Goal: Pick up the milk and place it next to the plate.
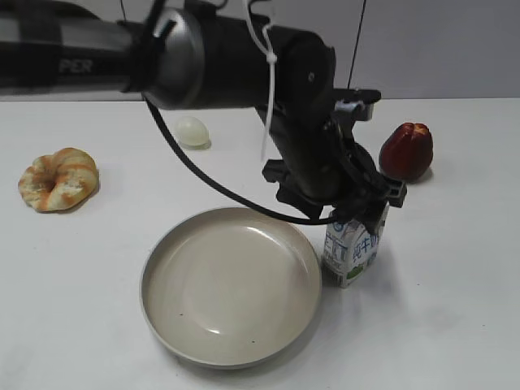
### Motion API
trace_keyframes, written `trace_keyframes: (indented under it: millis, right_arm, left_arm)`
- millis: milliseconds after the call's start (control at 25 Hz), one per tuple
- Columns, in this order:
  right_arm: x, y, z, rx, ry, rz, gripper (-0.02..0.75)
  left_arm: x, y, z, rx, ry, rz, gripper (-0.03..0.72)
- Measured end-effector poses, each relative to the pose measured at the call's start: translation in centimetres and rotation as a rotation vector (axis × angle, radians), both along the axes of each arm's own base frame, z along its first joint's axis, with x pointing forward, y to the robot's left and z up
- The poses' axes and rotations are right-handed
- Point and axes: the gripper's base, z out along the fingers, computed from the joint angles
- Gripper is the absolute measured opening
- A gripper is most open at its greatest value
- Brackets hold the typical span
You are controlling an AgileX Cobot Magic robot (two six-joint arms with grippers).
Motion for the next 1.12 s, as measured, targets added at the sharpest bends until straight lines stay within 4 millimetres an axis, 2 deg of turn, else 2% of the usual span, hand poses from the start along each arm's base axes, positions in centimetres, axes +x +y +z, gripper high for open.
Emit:
trace_keyframes:
  millis: [80, 200, 320, 440, 520, 640, 800, 920, 1120]
  right_arm:
    - [0.0, 0.0, 0.0, 0.000, 0.000, 0.000, 0.459]
    - [0.0, 0.0, 0.0, 0.000, 0.000, 0.000, 0.459]
    - [0.0, 0.0, 0.0, 0.000, 0.000, 0.000, 0.459]
    - [0.0, 0.0, 0.0, 0.000, 0.000, 0.000, 0.459]
    - [0.0, 0.0, 0.0, 0.000, 0.000, 0.000, 0.459]
    - [0.0, 0.0, 0.0, 0.000, 0.000, 0.000, 0.459]
    - [0.0, 0.0, 0.0, 0.000, 0.000, 0.000, 0.459]
    - [0.0, 0.0, 0.0, 0.000, 0.000, 0.000, 0.459]
    - [0.0, 0.0, 0.0, 0.000, 0.000, 0.000, 0.459]
  left_arm:
    - [-0.3, 0.8, 2.8, -0.031, -0.032, -0.002, 0.622]
    - [-0.4, 3.1, 7.8, -0.072, -0.121, 0.005, 0.622]
    - [-0.3, 7.0, 12.8, -0.067, -0.229, 0.017, 0.622]
    - [0.1, 11.8, 15.8, 0.038, -0.277, 0.040, 0.613]
    - [0.7, 14.9, 16.8, 0.121, -0.280, 0.079, 0.596]
    - [1.7, 18.6, 17.7, 0.169, -0.300, 0.153, 0.573]
    - [1.0, 23.3, 17.5, 0.208, -0.280, 0.239, 0.557]
    - [-0.7, 26.7, 16.1, 0.252, -0.232, 0.296, 0.556]
    - [-6.2, 31.8, 11.6, 0.333, -0.114, 0.383, 0.555]
